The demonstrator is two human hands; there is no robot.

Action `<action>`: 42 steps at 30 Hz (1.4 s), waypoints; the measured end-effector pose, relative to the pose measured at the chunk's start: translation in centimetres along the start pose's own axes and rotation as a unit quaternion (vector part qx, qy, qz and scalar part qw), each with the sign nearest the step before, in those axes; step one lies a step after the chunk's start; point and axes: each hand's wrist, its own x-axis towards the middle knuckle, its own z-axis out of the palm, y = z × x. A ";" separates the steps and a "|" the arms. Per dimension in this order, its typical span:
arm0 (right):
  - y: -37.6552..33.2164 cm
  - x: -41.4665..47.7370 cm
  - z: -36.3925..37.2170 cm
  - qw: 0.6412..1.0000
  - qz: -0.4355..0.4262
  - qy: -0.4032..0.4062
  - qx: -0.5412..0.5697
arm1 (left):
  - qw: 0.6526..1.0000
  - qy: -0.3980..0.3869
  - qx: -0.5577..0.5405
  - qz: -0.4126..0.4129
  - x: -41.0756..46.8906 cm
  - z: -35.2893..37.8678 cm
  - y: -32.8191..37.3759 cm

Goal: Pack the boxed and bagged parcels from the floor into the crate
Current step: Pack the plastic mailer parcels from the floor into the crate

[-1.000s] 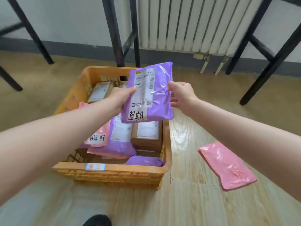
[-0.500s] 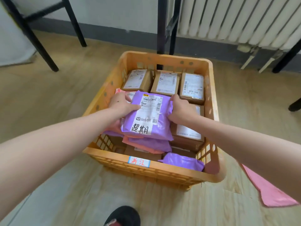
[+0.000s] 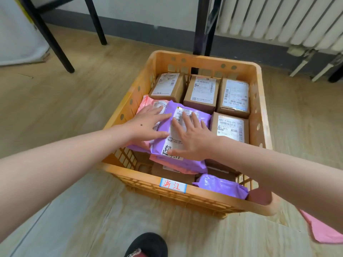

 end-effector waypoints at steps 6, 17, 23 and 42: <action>0.9 0.9 1.9 0.996 -0.007 -0.016 -0.082 | 0.994 -0.103 0.039 -0.010 0.5 2.3 0.1; 4.4 -1.4 -3.4 0.985 -0.066 0.149 -0.060 | 0.961 0.272 -0.035 0.039 1.9 0.4 7.4; 11.6 -6.5 -5.2 0.956 -0.013 0.286 -0.068 | 0.937 0.302 -0.153 0.084 4.3 0.4 16.2; 29.2 -27.8 14.6 0.941 0.311 0.017 0.134 | 0.988 -0.007 -0.091 0.126 7.4 14.8 41.0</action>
